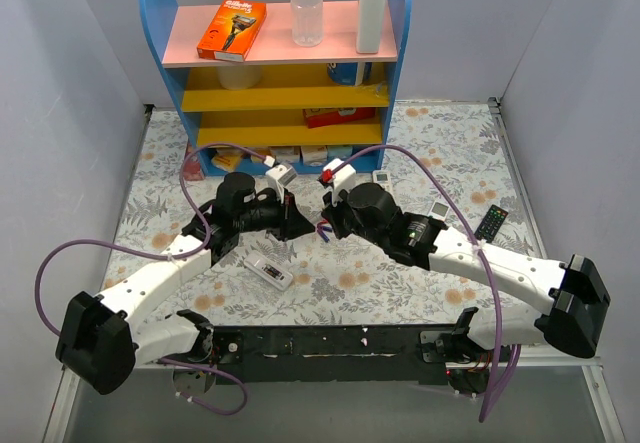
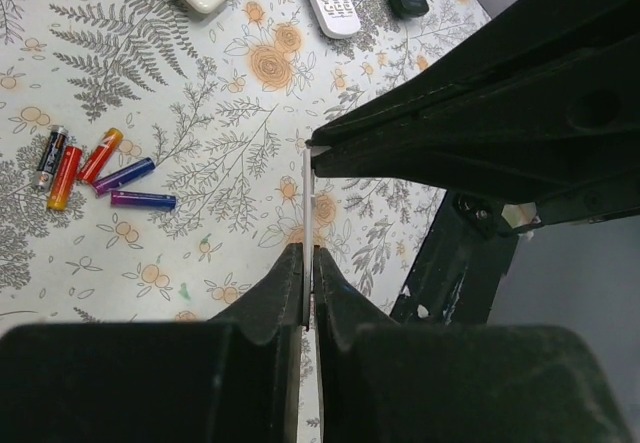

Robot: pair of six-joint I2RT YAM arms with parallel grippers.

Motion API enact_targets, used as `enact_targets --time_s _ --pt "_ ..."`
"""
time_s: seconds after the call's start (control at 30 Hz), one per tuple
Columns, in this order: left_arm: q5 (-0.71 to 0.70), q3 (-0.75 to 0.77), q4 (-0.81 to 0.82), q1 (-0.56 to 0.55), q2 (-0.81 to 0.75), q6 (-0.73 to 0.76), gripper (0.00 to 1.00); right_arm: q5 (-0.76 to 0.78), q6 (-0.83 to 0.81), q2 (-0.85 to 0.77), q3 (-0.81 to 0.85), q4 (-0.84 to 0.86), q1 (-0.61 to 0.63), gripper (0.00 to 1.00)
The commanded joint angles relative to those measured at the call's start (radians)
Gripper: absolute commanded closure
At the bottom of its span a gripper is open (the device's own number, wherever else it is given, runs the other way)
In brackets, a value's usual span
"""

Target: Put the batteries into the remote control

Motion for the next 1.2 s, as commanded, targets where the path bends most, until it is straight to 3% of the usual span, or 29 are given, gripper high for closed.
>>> enact_targets --time_s 0.0,0.1,0.2,0.4,0.47,0.67,1.17 --pt "-0.022 0.045 -0.008 -0.010 -0.013 0.103 1.00 -0.045 0.013 -0.042 0.022 0.009 0.005 0.99" --pt "-0.049 0.042 -0.017 -0.027 -0.039 0.194 1.00 -0.085 0.023 -0.046 0.068 -0.077 0.002 0.78" --pt "-0.098 0.034 -0.031 -0.056 -0.075 0.303 1.00 -0.134 0.059 -0.034 0.174 -0.248 -0.012 0.52" --pt "-0.195 0.033 -0.069 -0.125 -0.146 0.456 1.00 -0.442 0.105 -0.005 0.332 -0.491 -0.139 0.27" --pt "-0.209 0.033 -0.080 -0.142 -0.157 0.499 1.00 -0.585 0.109 0.009 0.378 -0.557 -0.213 0.23" --pt "-0.258 0.048 -0.105 -0.202 -0.180 0.585 1.00 -0.820 0.094 0.079 0.479 -0.674 -0.311 0.20" --pt "-0.249 0.067 -0.120 -0.268 -0.218 0.697 1.00 -1.013 0.128 0.202 0.485 -0.671 -0.365 0.23"
